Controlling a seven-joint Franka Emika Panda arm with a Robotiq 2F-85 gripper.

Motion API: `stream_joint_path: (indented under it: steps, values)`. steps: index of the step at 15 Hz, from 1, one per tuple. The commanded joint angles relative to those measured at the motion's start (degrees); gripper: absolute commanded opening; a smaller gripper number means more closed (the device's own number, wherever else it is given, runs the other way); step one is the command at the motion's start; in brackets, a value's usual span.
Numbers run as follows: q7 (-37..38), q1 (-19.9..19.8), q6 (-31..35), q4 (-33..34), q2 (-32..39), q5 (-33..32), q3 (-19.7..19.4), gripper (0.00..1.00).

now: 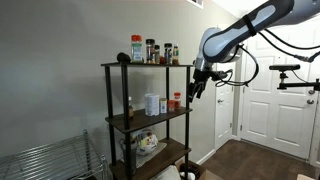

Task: Move the spice bottle to the top shelf

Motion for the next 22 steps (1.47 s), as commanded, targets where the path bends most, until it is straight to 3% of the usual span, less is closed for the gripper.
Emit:
stream_joint_path:
  steps: [1,4,11,17,22]
  values:
    - [-4.1,-0.09,10.25,-1.97,2.77,3.61,-1.52,1.0]
    - [-9.97,1.03,17.9,-1.73,6.01,7.83,-2.93,1.0]
    - [-17.53,2.28,27.8,0.77,12.89,15.94,-4.1,1.0]
    - [-23.01,4.13,39.94,4.04,20.02,25.82,-3.23,1.0]
    - [-23.28,2.71,47.24,7.61,25.87,30.79,-1.37,1.0]
